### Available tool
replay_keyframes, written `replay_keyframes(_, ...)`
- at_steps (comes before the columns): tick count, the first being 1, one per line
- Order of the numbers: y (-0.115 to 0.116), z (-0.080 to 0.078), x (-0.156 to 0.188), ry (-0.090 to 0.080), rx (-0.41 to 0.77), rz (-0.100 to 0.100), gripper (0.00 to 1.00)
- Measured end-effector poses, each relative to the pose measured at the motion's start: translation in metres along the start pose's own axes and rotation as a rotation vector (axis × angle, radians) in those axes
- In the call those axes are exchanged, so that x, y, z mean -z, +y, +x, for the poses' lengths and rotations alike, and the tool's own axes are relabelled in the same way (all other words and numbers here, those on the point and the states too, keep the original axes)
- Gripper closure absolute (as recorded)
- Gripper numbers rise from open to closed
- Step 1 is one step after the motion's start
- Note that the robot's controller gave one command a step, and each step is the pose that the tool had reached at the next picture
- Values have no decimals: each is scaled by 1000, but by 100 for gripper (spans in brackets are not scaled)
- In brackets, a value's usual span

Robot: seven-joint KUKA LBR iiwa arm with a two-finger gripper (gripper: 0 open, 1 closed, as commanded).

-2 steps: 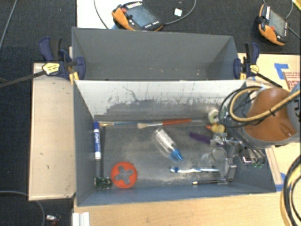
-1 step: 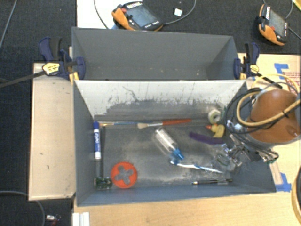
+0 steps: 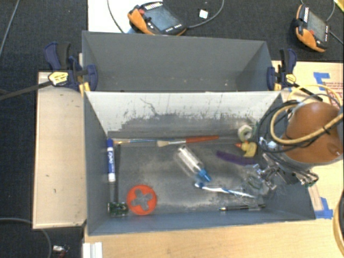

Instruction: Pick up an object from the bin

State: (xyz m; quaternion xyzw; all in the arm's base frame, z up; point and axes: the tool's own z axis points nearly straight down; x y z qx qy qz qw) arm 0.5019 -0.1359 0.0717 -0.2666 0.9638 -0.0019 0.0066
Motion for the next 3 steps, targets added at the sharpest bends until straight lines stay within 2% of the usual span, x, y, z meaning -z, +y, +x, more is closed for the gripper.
replay_keyframes(1,2,1,13,5,-1,-5,100)
replay_keyframes(2,2,1,46,7,-3,-9,100)
replay_keyframes(3,1,-1,77,2,-6,-3,100)
